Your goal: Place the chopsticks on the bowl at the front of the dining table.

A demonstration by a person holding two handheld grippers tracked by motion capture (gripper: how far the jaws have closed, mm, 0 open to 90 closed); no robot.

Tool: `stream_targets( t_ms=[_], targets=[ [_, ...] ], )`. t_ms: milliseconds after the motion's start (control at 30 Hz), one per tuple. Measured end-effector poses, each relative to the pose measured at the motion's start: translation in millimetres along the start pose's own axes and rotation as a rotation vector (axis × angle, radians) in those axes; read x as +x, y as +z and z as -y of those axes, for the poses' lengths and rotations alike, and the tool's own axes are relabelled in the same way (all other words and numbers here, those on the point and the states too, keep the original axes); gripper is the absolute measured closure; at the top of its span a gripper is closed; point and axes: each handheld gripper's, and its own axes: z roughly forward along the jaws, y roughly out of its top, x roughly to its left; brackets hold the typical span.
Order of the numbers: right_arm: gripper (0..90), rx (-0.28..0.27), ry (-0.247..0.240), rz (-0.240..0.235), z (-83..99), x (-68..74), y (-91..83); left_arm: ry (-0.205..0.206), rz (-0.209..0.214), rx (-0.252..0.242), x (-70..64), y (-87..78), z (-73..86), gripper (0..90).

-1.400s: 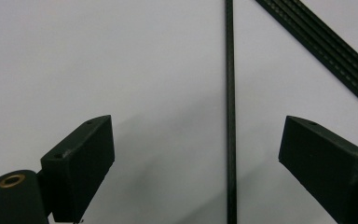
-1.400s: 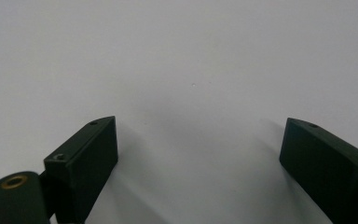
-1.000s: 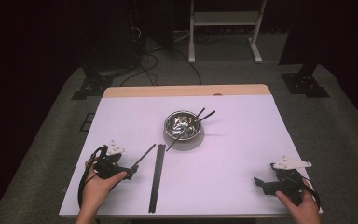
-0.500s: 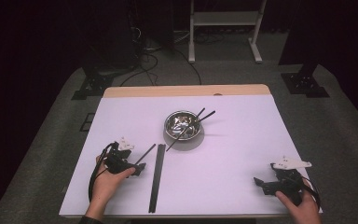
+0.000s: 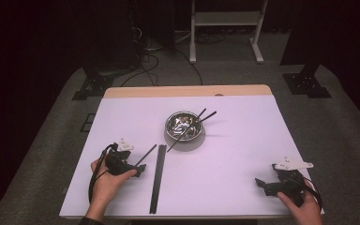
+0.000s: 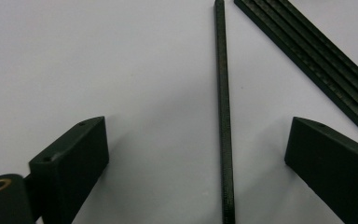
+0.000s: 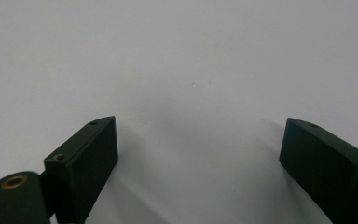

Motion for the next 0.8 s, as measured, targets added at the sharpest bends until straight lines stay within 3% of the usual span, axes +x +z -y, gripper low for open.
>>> stream_targets(
  t_ms=[133, 267, 433, 700, 800],
  targets=[
    [10.0, 0.000, 0.000, 0.000, 0.0, 0.0, 0.0, -0.005, 0.001, -0.005, -1.5, -2.7, 0.7, 12.6],
    [10.0, 0.000, 0.000, 0.000, 0.0, 0.0, 0.0, 0.013, 0.013, -0.017, -1.8, -7.1, 1.3, 28.7],
    [10.0, 0.000, 0.000, 0.000, 0.0, 0.0, 0.0, 0.016, 0.021, -0.059, -1.1, -6.7, 4.0, 40.6],
    [10.0, 0.000, 0.001, 0.000, 0.0, 0.0, 0.0, 0.010, 0.014, -0.075, 0.4, -7.2, 5.4, 47.7],
    [10.0, 0.000, 0.001, 0.000, 0.0, 0.0, 0.0, 0.015, 0.022, -0.070, -3.1, -8.3, 4.4, 55.0]
  ],
)
